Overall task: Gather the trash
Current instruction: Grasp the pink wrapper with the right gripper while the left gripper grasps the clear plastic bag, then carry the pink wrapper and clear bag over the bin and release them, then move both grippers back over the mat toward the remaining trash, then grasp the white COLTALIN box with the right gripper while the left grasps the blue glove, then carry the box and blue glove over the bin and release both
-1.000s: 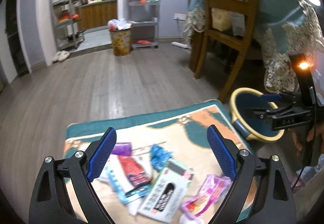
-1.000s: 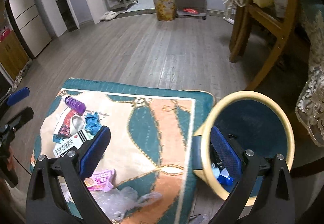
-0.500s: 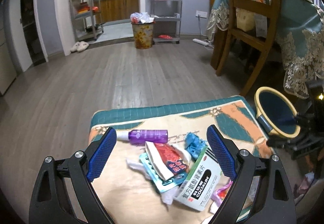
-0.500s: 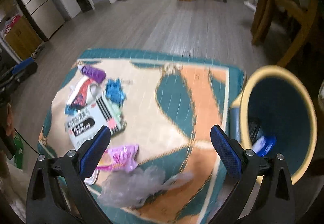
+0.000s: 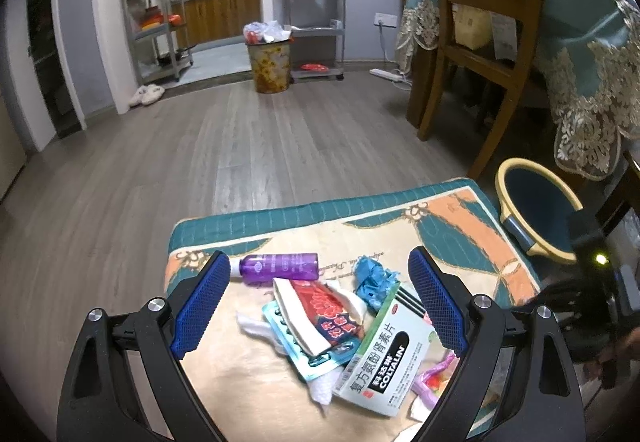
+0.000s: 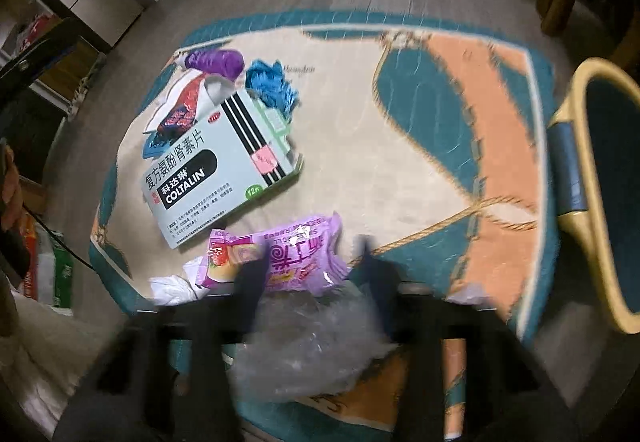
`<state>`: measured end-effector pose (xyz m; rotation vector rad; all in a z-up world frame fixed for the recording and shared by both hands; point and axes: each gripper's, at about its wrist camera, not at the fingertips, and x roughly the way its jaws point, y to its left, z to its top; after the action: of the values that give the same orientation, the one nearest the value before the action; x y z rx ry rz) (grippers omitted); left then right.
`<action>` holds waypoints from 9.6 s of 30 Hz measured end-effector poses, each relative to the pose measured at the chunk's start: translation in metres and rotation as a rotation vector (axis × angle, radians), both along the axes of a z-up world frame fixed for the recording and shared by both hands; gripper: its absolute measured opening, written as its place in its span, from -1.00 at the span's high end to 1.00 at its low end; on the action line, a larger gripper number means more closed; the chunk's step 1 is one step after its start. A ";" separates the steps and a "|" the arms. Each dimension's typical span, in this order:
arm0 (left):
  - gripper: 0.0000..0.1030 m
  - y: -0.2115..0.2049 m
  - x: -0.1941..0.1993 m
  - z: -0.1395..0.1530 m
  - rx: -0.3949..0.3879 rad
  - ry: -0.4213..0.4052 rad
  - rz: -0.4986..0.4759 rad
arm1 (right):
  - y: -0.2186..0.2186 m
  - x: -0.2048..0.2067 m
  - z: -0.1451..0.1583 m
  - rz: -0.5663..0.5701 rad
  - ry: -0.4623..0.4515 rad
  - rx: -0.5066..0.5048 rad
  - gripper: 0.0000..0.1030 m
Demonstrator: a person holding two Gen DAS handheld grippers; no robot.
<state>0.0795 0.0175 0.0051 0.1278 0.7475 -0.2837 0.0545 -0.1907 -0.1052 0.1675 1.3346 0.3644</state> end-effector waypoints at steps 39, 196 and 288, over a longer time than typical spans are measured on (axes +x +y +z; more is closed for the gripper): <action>0.41 -0.172 -0.058 -0.118 0.095 0.424 -0.528 | -0.106 0.026 0.096 -0.241 -0.314 -0.094 0.85; -0.80 0.050 0.021 0.013 -0.127 0.036 0.115 | 0.074 0.043 -0.007 -0.344 0.023 0.009 -0.18; 0.29 -0.241 0.030 -0.018 -0.038 0.100 -0.348 | -0.250 0.006 0.115 -0.534 -0.318 -0.179 -0.57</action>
<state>0.1097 -0.2234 -0.0125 0.2091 0.8177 -0.6393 0.0607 -0.4404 0.0096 0.2938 0.9552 -0.1752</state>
